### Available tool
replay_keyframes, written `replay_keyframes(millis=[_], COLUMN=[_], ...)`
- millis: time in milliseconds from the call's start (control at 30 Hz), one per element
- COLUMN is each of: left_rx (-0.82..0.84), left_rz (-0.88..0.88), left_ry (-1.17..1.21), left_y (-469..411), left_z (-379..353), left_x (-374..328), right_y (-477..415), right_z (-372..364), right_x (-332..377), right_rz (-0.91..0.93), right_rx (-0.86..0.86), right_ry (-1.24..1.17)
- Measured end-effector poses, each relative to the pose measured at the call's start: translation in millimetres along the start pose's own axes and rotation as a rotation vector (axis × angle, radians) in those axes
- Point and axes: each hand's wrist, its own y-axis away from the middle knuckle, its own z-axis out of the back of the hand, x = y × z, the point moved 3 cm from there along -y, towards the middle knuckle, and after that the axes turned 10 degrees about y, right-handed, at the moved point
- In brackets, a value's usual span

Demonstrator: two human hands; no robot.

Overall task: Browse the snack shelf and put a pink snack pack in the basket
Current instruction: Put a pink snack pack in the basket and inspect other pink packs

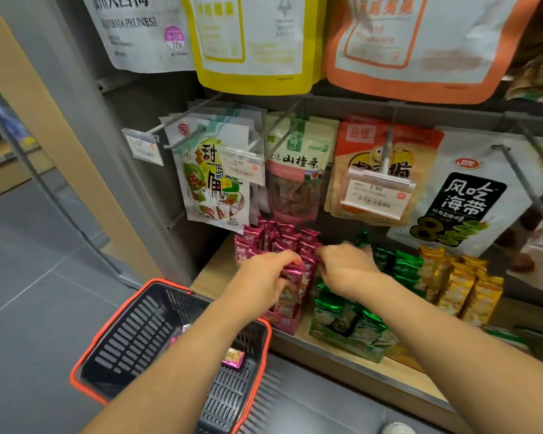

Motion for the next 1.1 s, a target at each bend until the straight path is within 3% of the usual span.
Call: replay_keyframes(millis=[300,400,567,800,1100], left_rx=[0.032,0.062,0.171,0.117,0.074], left_rz=[0.137,0.179,0.157,0.167,0.104], left_ry=[-0.007,-0.143,-0.267,-0.196,-0.237], left_y=[0,-6,-7,-14,-23], left_z=[-36,-39,-45,-52,-46], left_x=[10,10,13,10,14], right_y=[-8,-9,-18,-38,-5], right_z=[-9,-10,2,-13,-1], right_x=[3,6,0,6,4], right_rz=[0.158,0.163,0.027,-0.037,-0.076], right_rx=[0.091,0.102,-0.201,-0.118,-0.405], right_ry=[-0.142,-0.159,-0.341,-0.235,-0.233])
